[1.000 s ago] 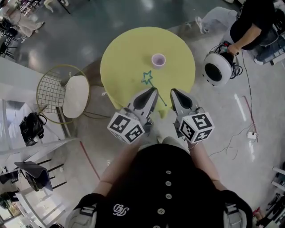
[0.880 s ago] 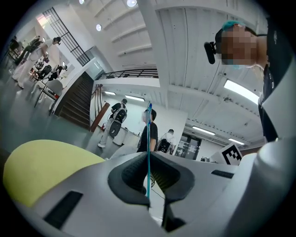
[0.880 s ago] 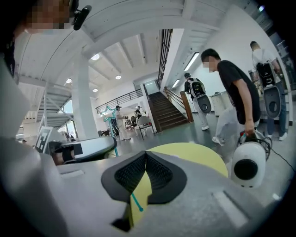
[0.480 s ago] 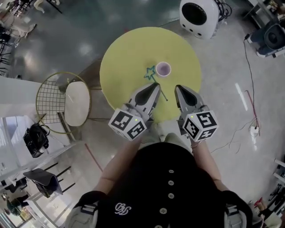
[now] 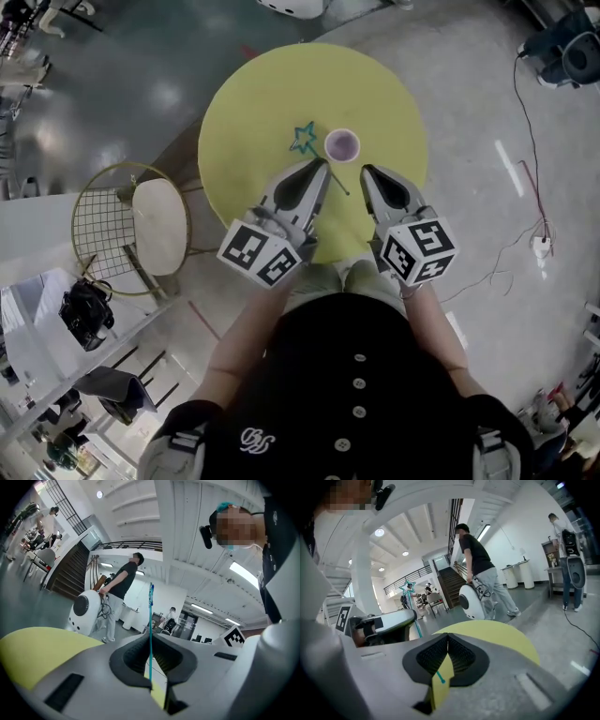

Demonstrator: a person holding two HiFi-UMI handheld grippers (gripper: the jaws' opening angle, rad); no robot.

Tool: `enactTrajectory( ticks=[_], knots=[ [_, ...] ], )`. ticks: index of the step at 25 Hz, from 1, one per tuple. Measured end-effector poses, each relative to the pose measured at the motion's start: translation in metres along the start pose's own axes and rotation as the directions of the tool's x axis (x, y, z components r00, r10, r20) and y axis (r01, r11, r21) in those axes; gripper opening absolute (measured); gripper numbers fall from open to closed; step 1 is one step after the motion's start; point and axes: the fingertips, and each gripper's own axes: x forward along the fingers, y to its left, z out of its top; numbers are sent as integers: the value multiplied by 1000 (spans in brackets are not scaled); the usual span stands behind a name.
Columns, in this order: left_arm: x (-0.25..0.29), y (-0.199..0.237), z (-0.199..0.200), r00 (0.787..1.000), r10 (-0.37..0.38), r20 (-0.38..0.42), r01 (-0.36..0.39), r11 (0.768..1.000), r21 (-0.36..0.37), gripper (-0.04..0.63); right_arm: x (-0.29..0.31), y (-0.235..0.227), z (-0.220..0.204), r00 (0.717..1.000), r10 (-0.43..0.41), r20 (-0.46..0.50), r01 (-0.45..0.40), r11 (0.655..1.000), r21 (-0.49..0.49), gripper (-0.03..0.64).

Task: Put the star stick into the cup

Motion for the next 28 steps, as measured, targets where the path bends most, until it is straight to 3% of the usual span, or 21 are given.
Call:
enactTrajectory(
  ticks=[7, 12, 28],
  knots=[
    [2, 4, -4, 999, -32, 20, 32, 999, 9, 23, -1, -12, -17, 999, -47, -1, 47, 998, 35, 3],
    [21, 27, 13, 999, -42, 35, 42, 999, 0, 23, 19, -26, -4, 997, -75, -17, 76, 996, 53, 3],
    [50, 48, 32, 991, -85, 99, 77, 993, 90, 23, 34, -41, -1, 996, -92, -13, 92, 992, 87, 3]
  ],
)
